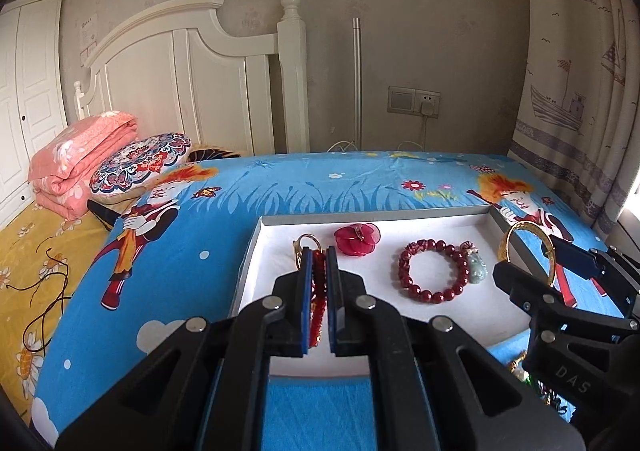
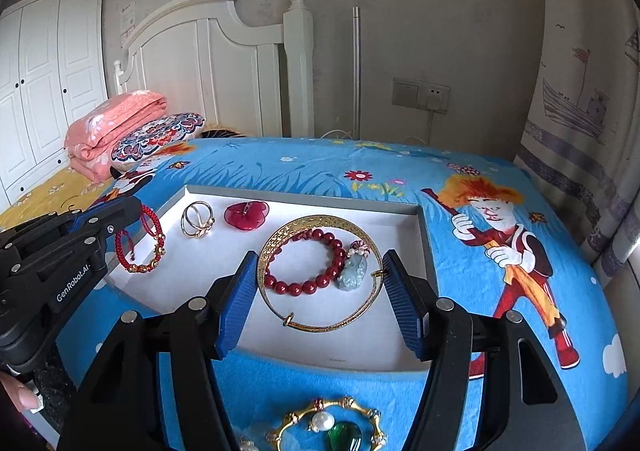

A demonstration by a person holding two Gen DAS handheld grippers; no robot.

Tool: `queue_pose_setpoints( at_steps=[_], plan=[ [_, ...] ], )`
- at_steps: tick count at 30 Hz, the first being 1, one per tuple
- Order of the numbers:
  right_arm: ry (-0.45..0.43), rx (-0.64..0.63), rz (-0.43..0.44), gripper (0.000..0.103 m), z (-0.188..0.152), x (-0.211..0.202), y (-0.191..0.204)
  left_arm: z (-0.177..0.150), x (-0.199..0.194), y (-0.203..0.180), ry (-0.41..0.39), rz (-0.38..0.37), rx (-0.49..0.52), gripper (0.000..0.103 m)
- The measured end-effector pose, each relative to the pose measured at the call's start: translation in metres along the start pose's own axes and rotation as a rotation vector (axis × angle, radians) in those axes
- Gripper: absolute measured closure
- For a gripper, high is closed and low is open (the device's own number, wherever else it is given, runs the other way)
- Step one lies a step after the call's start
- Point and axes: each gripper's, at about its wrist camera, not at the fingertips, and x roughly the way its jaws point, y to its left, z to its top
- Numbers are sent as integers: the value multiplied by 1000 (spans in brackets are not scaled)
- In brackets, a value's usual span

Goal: Organize jewelry
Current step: 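Carry bangle and red cord bracelet over the tray and open both grippers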

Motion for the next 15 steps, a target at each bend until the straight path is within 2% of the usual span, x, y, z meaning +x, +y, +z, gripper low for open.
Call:
queue_pose_setpoints(
  at_steps=[9, 15],
  plan=[
    [74, -11, -1, 43, 16, 43, 4, 12, 52, 4, 78, 37, -20, 97],
    [126, -10, 17, 43, 19, 67, 8, 8, 68, 13, 104, 64, -35, 95]
  ],
)
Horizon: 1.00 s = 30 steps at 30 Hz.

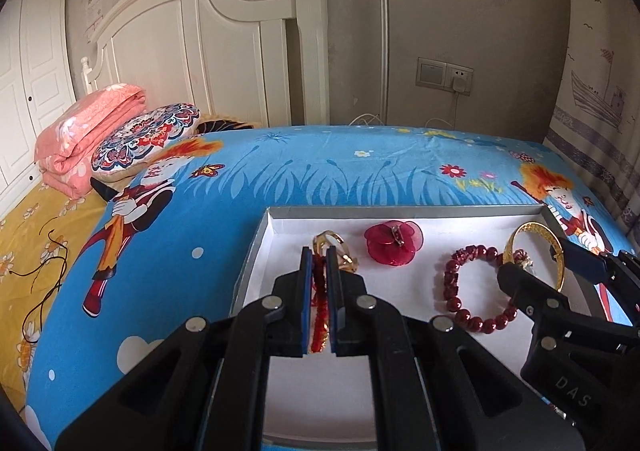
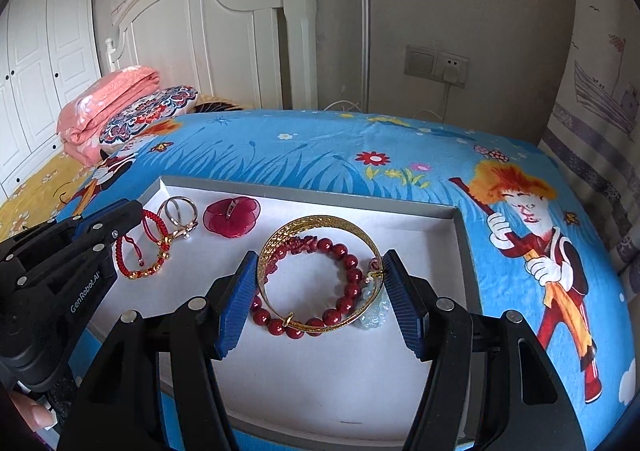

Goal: Organize jewelry
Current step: 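Carry bangle and red cord bracelet over the tray and open both grippers, then move both open grippers back to the gold bamboo bracelet and green pendant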

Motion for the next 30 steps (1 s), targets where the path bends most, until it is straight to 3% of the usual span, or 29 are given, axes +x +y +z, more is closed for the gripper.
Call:
queue_pose_setpoints(
  at_steps=[2, 4, 12, 23, 26, 30],
  plan=[
    [7, -4, -1, 42, 0, 4, 1, -1, 1, 3, 1, 7, -6, 75],
    [8, 6, 0, 40, 0, 4, 0, -3, -1, 6, -9, 17, -8, 62],
    [-10, -5, -12, 40, -1, -7, -4, -11, -2, 7, -5, 27, -15, 50],
    [-42, -13, 0, 40, -23, -45, -13, -27, -40, 5, -53, 19, 4, 11],
    [-48, -11, -1, 40, -39, -61, -20, -37, -57, 4, -71, -5, 10, 5],
    [-54, 20, 0, 40, -62, -81, -35, -49, -78, 0, -85, -33, 14, 5]
  ],
)
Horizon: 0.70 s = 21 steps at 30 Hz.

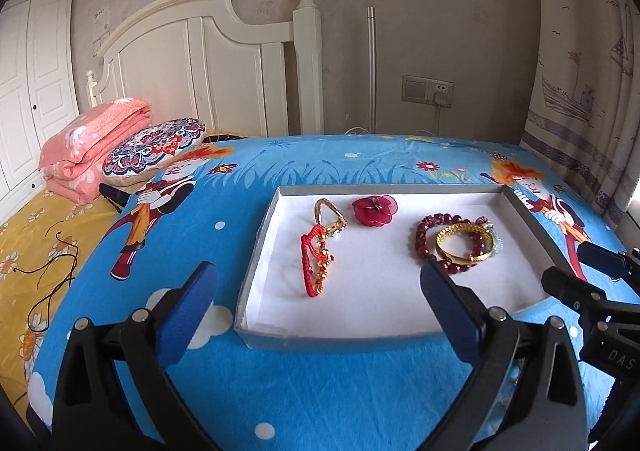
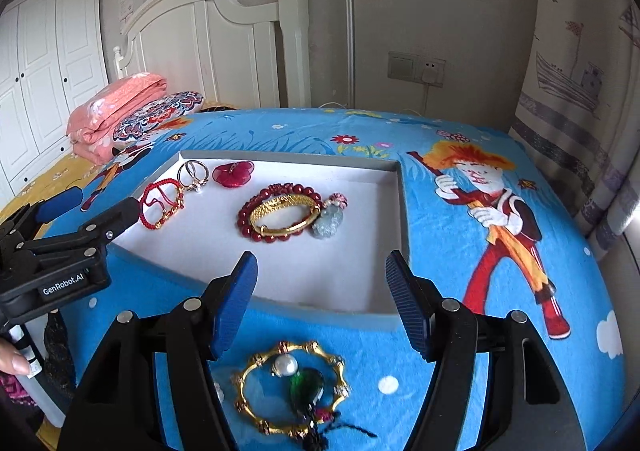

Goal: Organize jewelry
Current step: 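Move both open grippers back to the gold bamboo bracelet and green pendant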

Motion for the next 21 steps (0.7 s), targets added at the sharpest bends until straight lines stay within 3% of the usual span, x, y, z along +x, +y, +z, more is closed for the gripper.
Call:
queue_pose_setpoints(
  at_steps=[4, 12, 21],
  plan=[
    [-3, 44, -12, 39, -22, -18, -15, -15, -15, -5, 6, -26, -12, 5],
    [22, 51, -28, 39, -66, -36, -23, -38, -34, -11, -28, 12, -15, 5],
    [45, 38, 6, 39, -83, -37, -10, -58, -39, -17, -33, 42, 15, 5]
  ],
)
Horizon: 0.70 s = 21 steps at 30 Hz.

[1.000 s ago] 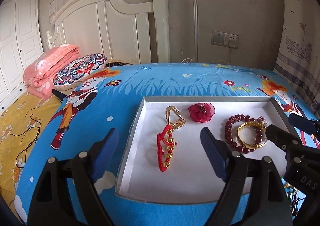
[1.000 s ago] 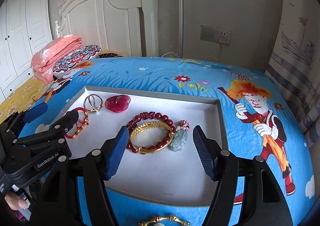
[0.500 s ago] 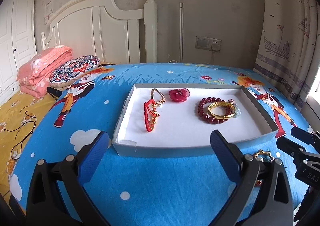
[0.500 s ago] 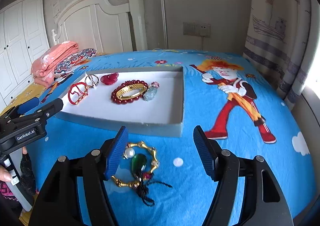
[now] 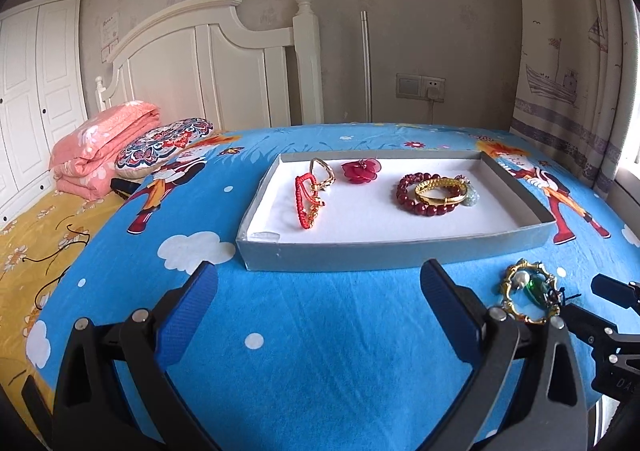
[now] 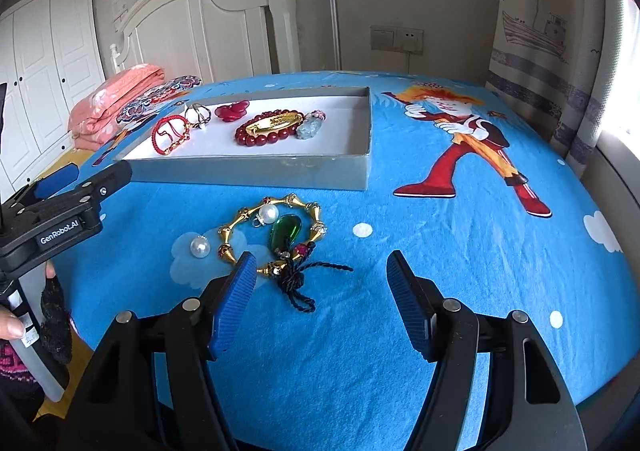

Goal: Organize jewelry
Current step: 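Move both open grippers back to the gold bamboo bracelet and green pendant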

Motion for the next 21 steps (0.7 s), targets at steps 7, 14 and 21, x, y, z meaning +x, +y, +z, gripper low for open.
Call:
queue_pose_setpoints(
  at_steps=[7, 14, 21],
  plan=[
    [18, -23, 20, 39, -4, 4, 11, 0, 7, 8, 20, -36, -33, 5],
    [11, -52, 12, 47, -8, 2, 15, -1, 6, 9, 12, -47, -33, 5],
    [-4, -76, 0, 62, -9, 2, 12, -4, 1, 5, 0, -54, -16, 5]
  ],
)
